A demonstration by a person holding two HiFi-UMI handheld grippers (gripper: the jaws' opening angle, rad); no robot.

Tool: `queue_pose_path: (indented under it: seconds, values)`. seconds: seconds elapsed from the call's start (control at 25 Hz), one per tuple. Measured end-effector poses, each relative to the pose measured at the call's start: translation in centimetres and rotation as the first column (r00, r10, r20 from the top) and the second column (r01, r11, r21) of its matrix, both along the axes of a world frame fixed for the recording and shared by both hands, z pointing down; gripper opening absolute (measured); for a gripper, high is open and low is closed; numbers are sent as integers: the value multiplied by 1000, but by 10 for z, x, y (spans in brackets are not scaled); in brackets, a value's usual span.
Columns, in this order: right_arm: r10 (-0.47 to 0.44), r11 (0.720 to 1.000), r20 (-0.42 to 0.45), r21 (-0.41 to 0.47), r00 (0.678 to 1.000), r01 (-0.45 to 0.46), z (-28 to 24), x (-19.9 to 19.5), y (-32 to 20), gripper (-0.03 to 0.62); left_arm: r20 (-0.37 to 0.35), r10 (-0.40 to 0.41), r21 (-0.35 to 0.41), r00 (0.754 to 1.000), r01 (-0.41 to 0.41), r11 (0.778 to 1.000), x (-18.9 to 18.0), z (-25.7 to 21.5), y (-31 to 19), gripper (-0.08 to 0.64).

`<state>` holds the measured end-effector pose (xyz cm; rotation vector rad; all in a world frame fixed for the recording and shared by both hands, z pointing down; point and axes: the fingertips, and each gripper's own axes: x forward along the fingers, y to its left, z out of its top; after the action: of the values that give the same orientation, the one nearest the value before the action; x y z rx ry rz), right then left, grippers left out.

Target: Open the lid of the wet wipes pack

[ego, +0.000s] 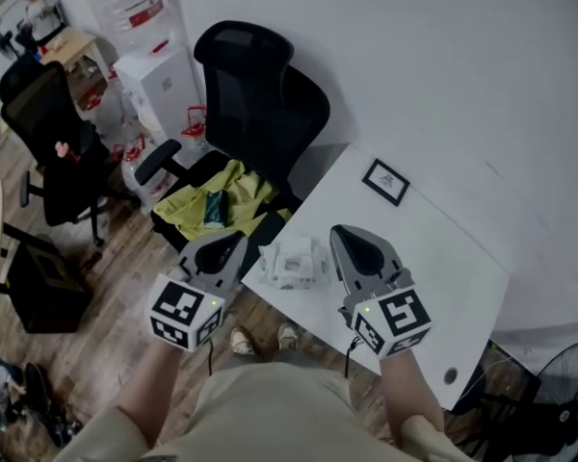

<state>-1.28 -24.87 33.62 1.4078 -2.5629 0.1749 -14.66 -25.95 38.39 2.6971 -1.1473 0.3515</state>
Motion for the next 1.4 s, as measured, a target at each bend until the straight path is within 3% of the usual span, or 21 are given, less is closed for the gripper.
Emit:
queue_pose_path:
  seconds: [0.16, 0.48, 0.76, 1.0, 1.4]
  values:
    - [-17, 996, -36, 83, 999, 20, -38, -6, 23, 25, -7, 17, 101, 1000, -16, 995, -1, -43, 13, 25]
    - [-17, 990, 51, 141, 999, 10, -83, -5, 65, 25, -6, -2, 242, 1000, 4, 970, -6, -96, 40, 25]
    - [-24, 988, 85, 152, 996, 11, -92, -4, 73, 23, 15, -14, 223, 1000, 10, 975, -15, -93, 51, 25]
    - [-36, 989, 19, 145, 999, 33, -83, -14, 73, 24, 15, -22, 203, 1000, 19, 979, -22, -91, 50, 25]
    - [-50, 990, 9, 132, 999, 48, -81, -16, 69, 25, 10, -15, 185, 1000, 13, 983, -19, -90, 47, 25]
